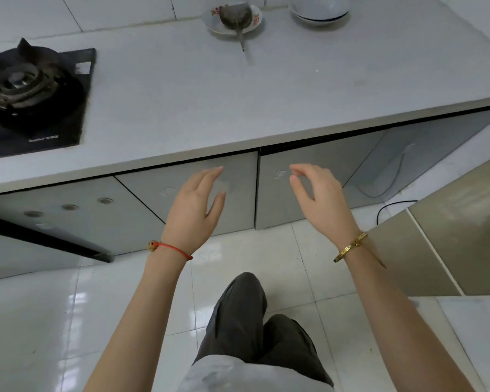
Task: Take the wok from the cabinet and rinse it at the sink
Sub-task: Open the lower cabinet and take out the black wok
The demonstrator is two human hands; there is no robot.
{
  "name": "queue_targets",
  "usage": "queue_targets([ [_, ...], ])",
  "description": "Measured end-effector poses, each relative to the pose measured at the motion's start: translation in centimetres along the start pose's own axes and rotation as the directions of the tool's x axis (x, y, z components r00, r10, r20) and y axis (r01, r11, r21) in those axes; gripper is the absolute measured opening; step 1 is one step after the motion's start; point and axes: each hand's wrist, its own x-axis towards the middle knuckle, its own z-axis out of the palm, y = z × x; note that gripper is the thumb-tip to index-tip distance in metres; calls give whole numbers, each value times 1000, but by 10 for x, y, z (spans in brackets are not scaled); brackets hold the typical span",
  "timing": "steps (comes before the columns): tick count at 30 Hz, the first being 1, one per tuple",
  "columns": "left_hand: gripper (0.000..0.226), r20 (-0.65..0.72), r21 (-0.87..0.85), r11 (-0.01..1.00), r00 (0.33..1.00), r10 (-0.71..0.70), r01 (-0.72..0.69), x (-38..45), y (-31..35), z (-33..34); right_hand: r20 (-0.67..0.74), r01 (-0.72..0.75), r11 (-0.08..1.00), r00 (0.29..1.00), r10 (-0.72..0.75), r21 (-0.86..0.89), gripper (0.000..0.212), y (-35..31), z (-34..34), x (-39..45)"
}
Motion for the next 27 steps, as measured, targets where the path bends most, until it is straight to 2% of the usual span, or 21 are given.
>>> queue_targets([
  [7,44,-24,13,999,999,43,-43,5,-67,119,-68,26,999,997,-24,23,30,91,97,9],
  [16,46,-110,23,992,986,126,-124,6,-148,250,-177,143,989,975,-136,24,30,184,203,16],
  [22,47,-152,28,983,971,185,-183,11,-166,289,-225,192,981,958,-181,31,30,209,233,14],
  [27,49,-171,36,979,964,204,-201,34,-165,292,-281,228,972,938,-201,65,29,195,222,37],
])
